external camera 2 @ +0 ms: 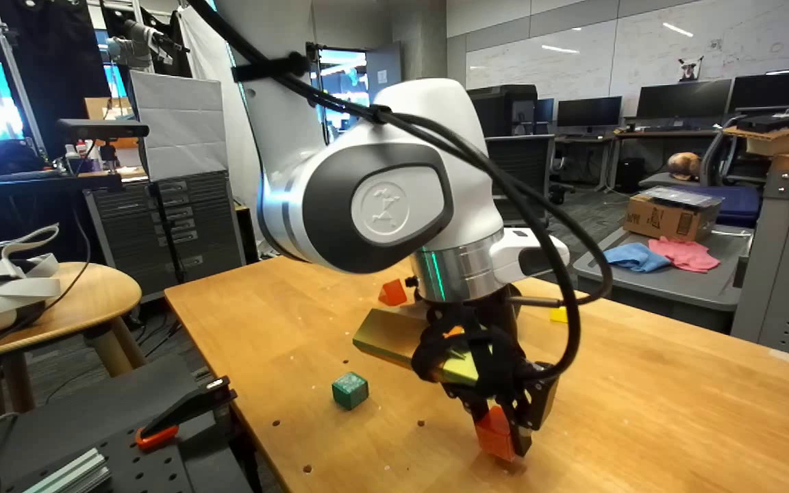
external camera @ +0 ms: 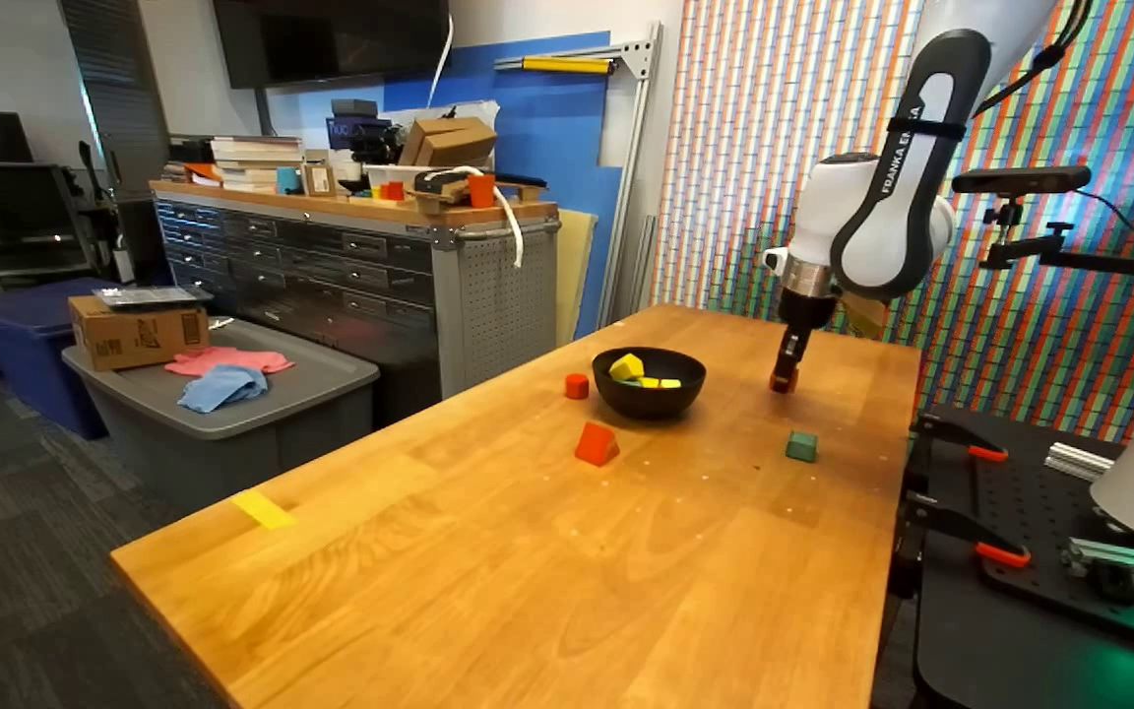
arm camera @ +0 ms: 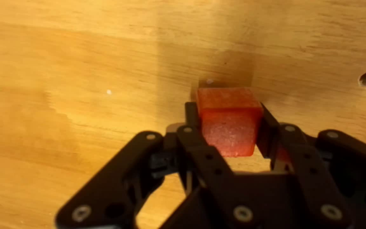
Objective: Put all the blocks one at a time in the bowl except the right yellow block farthest away from you
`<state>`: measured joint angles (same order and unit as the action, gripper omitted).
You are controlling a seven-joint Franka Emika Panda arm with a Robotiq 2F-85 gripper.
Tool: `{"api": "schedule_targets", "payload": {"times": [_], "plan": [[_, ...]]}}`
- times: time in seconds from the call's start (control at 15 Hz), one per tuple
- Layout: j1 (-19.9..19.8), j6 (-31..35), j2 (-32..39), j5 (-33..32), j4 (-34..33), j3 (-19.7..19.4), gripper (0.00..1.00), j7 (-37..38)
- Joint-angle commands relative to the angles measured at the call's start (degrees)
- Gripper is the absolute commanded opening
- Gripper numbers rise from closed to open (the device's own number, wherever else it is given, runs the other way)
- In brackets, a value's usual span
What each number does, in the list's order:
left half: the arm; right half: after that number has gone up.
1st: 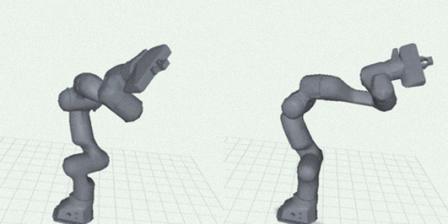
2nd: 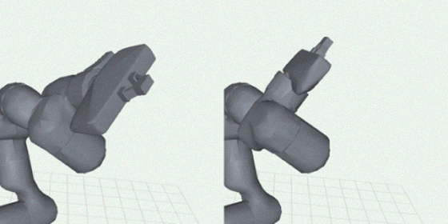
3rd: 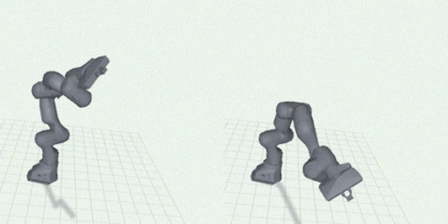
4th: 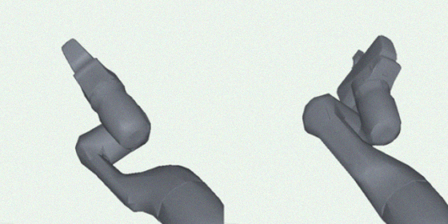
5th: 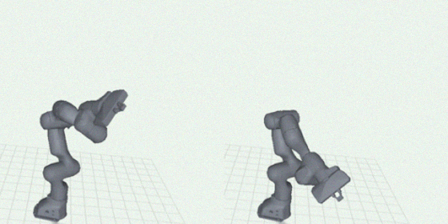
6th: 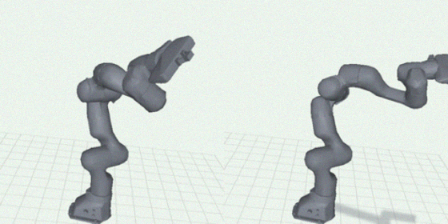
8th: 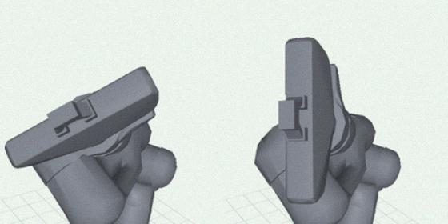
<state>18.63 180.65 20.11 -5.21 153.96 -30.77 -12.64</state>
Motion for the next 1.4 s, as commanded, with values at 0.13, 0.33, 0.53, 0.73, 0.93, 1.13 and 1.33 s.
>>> {"api": "schedule_targets", "payload": {"times": [0.13,0.33,0.53,0.73,0.93,1.13,1.33], "plan": [[23.97,-0.38,-8.74,-5.4,2.6,-20.5,0.2,2.81],[33.19,-0.68,-9.77,-4.58,-0.95,-23.48,0.2,4.16],[36.54,-4.57,-9.18,-3.61,-6.71,-21.24,0.2,5.38],[35.17,-14.8,-8.41,-0.69,-14.03,-16.2,0.2,4.72],[22.97,-28.23,-8.82,-0.77,-21.29,-2.62,0.58,5.1],[10.06,-37.54,-5.8,1.31,-27.59,10.34,0.84,3.6],[-0.93,-41.44,-5.11,-1.09,-30.33,19.87,1.0,5.81]]}}
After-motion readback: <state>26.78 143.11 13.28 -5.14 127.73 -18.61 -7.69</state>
